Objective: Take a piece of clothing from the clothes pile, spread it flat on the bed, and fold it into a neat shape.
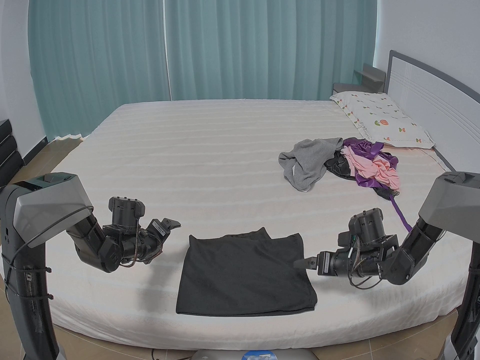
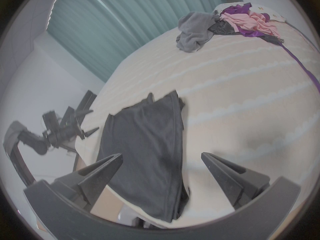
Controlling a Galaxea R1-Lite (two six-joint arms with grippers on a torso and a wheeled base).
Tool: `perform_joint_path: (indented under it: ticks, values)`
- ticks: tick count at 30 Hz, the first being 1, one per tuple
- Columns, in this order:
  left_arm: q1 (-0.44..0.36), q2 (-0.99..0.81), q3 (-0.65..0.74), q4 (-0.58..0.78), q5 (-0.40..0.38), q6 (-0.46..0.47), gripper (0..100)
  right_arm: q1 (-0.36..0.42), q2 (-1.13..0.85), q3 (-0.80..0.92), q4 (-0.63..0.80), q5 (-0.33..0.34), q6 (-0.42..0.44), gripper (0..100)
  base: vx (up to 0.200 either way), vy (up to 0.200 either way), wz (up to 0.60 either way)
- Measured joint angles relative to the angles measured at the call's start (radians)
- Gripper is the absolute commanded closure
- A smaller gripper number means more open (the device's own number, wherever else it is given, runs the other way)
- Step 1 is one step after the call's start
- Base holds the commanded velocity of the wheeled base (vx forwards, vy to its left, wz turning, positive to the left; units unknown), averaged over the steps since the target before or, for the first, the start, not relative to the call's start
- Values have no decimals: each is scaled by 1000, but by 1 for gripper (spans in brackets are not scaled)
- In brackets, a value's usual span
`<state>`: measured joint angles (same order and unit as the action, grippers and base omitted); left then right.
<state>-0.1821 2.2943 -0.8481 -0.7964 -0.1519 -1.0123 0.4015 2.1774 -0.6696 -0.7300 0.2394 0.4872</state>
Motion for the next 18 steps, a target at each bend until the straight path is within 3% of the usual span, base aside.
perform_joint_path:
  ticks: [11,18]
  values:
    - [-3,0,1,-2,0,1,0,-31,145,-347,56,-15,159,0,0,0,0]
    - [-4,2,1,-2,1,3,0,-33,226,-506,169,-29,194,0,0,0,0]
